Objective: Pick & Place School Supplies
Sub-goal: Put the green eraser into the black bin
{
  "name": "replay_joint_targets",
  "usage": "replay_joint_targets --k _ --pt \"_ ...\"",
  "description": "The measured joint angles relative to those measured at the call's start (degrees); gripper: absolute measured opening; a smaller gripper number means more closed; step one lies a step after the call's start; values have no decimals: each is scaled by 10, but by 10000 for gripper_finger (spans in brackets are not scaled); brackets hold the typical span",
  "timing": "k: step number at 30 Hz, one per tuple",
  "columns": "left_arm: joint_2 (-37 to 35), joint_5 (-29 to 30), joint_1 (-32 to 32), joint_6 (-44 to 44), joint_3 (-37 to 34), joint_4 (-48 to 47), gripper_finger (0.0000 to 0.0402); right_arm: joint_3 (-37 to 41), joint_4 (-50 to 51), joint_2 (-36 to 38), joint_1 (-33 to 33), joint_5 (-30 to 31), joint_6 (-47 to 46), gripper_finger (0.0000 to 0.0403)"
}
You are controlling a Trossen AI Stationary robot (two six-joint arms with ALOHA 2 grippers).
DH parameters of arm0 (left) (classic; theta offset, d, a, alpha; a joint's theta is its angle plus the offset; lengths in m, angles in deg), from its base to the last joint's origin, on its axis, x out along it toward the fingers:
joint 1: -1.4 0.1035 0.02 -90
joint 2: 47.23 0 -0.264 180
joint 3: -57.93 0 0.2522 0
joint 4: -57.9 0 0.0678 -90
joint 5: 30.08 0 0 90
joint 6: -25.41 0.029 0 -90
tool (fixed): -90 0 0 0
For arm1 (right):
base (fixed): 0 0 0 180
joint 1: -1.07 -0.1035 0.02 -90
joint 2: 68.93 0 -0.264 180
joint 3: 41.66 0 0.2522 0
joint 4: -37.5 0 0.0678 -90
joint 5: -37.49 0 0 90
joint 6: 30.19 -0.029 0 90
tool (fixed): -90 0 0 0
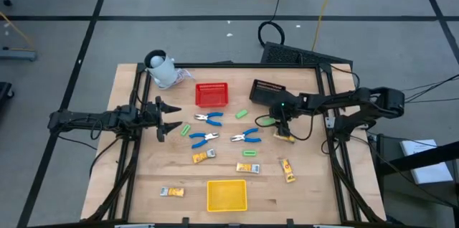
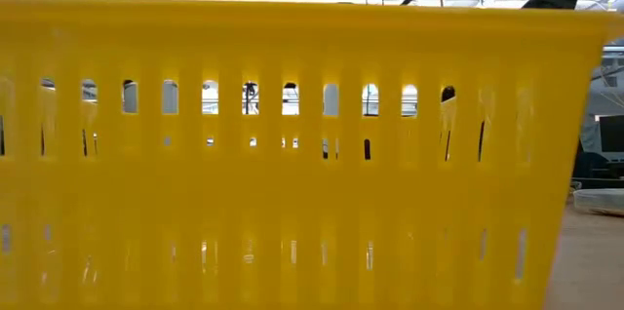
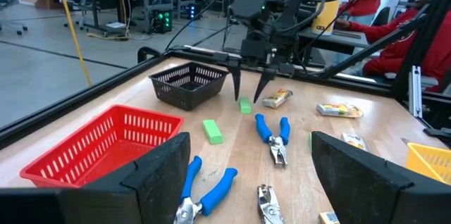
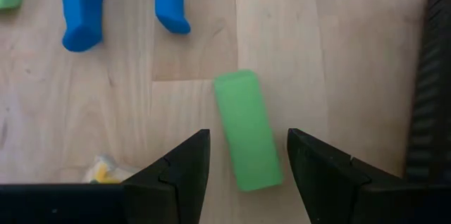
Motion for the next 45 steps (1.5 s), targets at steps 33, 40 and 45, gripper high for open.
replay_joint_targets --k 33,40,45 --pt "0 1 0 -2 0 -7 296 1 -108 2 -100 -20 -45 53" --pt "0 1 0 -1 0 -9 296 -5 -127 47 -82 21 -33 51" --pt "0 1 0 -1 0 -9 296 -30 -100 75 -49 81 8 51"
